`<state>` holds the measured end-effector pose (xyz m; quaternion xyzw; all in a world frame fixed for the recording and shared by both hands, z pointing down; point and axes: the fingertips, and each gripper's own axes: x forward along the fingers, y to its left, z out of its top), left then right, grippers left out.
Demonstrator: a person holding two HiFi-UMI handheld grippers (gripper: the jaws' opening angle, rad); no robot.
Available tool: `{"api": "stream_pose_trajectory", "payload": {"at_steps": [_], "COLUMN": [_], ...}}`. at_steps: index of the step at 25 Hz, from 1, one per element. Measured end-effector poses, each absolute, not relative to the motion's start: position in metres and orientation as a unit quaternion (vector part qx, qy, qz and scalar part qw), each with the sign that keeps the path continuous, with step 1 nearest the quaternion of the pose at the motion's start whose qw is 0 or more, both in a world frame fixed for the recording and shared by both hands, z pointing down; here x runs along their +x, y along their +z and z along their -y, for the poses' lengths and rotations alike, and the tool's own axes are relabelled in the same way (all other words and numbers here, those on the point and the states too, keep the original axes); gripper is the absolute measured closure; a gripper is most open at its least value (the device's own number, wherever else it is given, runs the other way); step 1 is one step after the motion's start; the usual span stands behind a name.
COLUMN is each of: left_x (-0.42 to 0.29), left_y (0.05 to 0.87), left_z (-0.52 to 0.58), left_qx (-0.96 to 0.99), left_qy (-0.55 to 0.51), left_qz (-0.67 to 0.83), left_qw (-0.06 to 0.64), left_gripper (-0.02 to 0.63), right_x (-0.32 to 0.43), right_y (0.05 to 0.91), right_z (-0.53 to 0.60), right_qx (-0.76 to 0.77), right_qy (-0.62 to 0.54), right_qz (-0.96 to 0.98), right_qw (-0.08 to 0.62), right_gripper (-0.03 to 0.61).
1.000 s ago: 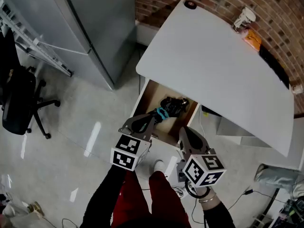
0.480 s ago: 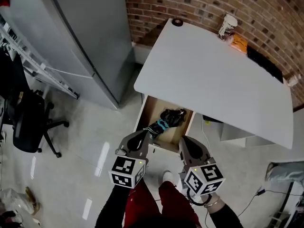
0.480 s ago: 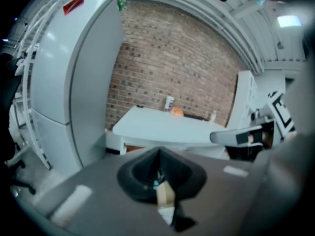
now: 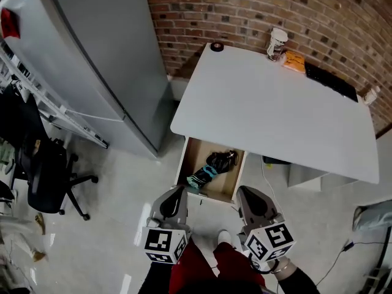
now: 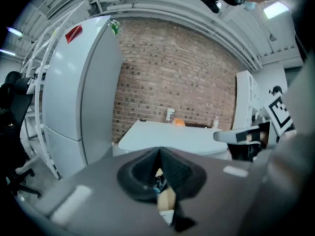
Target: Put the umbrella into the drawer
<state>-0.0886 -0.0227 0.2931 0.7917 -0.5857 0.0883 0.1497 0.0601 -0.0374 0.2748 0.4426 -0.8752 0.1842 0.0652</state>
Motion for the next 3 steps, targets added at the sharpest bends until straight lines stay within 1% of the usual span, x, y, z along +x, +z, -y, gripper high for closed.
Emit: {"api": "stream_pose_trajectory", "payload": {"at_steps": [3], "left_x": [-0.086], "left_y": [0.276], "left_z": [0.01], "left_qx": [0.787], "left_qy": [0.079], "left_qz": [0.597], "left_qw": [0.133], "left_gripper": [0.611], "right_x": [0.07], "right_y": [0.261], "right_z": [0.03], "right_qx": [0.442], "right_qy": [0.176], "right_qz": [0.878], "right_qw": [0.053], "right_gripper": [0.572]}}
